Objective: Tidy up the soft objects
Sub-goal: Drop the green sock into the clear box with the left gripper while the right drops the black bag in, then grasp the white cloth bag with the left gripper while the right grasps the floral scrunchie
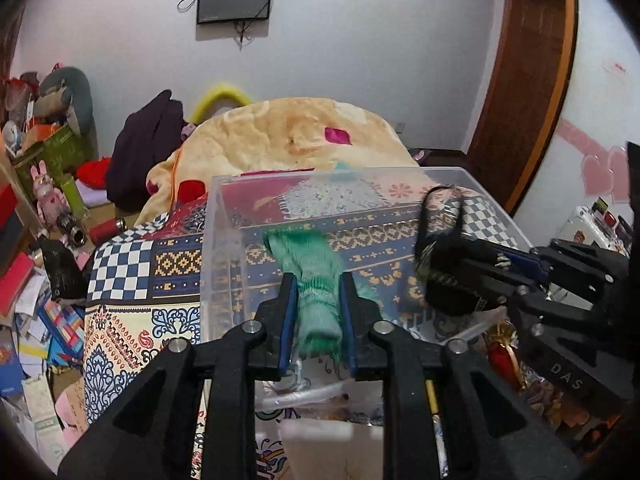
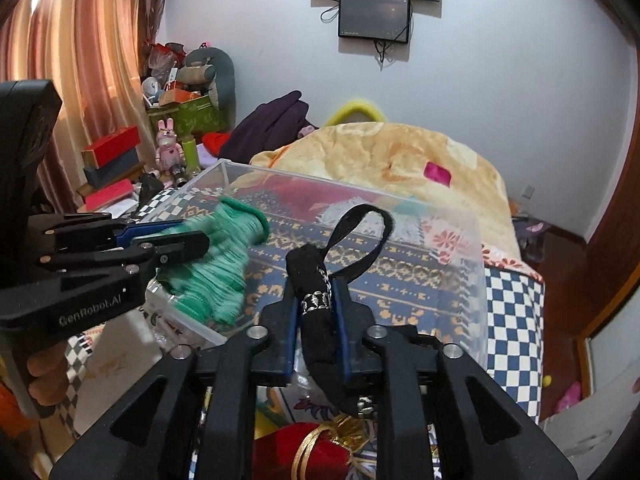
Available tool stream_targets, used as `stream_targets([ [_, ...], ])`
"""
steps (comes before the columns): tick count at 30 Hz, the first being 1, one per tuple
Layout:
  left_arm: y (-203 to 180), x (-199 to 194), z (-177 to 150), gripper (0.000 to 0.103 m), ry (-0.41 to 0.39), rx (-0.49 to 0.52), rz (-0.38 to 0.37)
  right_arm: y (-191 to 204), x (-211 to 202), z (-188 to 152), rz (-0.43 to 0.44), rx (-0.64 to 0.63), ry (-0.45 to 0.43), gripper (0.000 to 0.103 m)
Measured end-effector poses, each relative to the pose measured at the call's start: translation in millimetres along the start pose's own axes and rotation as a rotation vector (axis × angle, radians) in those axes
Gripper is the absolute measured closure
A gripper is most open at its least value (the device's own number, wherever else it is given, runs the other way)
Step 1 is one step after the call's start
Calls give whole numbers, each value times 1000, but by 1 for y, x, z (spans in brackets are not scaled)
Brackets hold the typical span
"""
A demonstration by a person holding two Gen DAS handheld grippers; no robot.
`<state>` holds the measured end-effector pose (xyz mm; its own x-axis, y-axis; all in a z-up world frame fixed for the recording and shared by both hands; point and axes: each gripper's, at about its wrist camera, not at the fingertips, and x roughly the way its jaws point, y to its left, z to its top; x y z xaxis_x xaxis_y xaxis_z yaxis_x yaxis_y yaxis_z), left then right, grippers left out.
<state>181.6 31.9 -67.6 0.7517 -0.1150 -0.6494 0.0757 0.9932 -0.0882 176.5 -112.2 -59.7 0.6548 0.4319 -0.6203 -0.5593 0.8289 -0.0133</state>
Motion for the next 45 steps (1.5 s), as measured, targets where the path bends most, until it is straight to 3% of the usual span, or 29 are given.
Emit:
stream_targets([
  [2, -4, -6, 0, 65, -19, 12, -5, 0, -2, -1, 11, 4, -1, 69],
  [5, -9, -16, 1, 60, -49, 28, -1, 1, -10, -4, 2, 4, -27, 55],
  [9, -15, -32, 2, 53, -86, 48, 0, -2, -22, -5, 13, 19, -56, 47],
  [14, -17, -55, 0, 37, -127, 51, -24, -2, -46, -7, -34, 32, -142, 19],
  [20, -20, -75, -13, 21, -140, 50, -20, -8, -79, -19, -63, 46, -207, 12],
  [24, -22, -81, -28, 15, -121, 62, -7, -12, -88, -31, -60, 78, -200, 10],
  [29, -20, -86, -53, 11, -83, 70, 3, -13, -87, -56, -94, 84, -143, 10],
  [36, -24, -77, -89, 8, -21, 108, 43, -15, -73, -88, -54, 117, -18, 10],
  [45, -7, -51, -117, 8, 100, -15, -20, 4, -60, -120, 7, 103, 97, 10],
])
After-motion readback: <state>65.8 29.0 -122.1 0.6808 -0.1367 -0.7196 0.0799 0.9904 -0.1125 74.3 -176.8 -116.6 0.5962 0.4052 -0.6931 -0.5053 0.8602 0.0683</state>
